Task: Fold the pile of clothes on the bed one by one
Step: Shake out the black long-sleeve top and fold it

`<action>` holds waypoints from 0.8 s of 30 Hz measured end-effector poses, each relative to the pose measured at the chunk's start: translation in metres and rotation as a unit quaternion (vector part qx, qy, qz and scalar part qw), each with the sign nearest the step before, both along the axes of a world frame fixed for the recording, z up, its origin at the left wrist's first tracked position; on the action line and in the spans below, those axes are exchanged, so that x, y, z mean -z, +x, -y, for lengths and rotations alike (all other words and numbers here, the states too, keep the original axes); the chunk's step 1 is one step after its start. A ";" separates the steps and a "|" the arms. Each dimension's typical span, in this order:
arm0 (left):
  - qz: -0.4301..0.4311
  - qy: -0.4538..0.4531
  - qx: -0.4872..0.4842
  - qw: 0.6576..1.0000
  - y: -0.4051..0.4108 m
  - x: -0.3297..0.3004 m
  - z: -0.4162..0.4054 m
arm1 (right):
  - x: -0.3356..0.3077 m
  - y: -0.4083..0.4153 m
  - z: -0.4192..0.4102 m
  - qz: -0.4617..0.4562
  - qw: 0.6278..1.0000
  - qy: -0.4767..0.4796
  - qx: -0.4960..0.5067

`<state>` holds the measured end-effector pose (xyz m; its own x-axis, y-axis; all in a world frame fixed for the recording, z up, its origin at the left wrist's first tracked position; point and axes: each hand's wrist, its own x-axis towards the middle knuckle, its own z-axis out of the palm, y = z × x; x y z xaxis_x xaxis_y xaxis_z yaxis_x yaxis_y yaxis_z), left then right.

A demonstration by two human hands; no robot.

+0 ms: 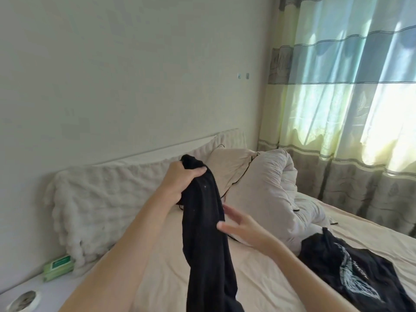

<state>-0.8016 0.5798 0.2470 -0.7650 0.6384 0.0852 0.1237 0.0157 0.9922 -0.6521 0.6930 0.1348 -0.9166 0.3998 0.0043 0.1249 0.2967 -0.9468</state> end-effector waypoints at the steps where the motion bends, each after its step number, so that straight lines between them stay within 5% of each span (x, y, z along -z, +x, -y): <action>1: 0.006 0.005 0.005 1.000 -0.001 -0.004 0.001 | 0.012 -0.004 0.008 0.008 1.000 -0.006 -0.013; 4: -0.039 0.014 0.009 0.999 -0.005 -0.006 0.005 | 0.038 -0.018 0.023 -0.012 0.999 -0.019 0.043; 7: -0.192 -0.062 -0.032 0.979 -0.015 0.004 0.018 | 0.031 -0.023 0.024 -0.035 0.993 -0.068 0.095; 10: -0.373 -0.341 -0.083 0.859 -0.032 0.022 0.040 | -0.003 -0.027 0.018 -0.064 0.985 -0.092 0.129; 12: -0.430 -0.446 -0.098 0.779 -0.034 0.038 0.053 | -0.033 -0.033 0.013 -0.088 0.981 -0.105 0.138; 13: -0.437 -0.436 -0.089 0.781 -0.031 0.044 0.056 | -0.046 -0.038 0.012 -0.099 0.979 -0.113 0.136; 16: -0.360 -0.252 0.026 0.898 -0.015 0.062 0.057 | -0.081 -0.053 0.013 -0.123 0.974 -0.146 0.122; 18: -0.289 -0.149 0.106 0.940 0.007 0.071 0.050 | -0.097 -0.061 0.018 -0.141 0.968 -0.177 0.110; 24: -0.284 -0.065 -0.077 0.954 0.020 0.081 0.028 | -0.109 -0.063 0.024 -0.185 0.970 -0.139 0.076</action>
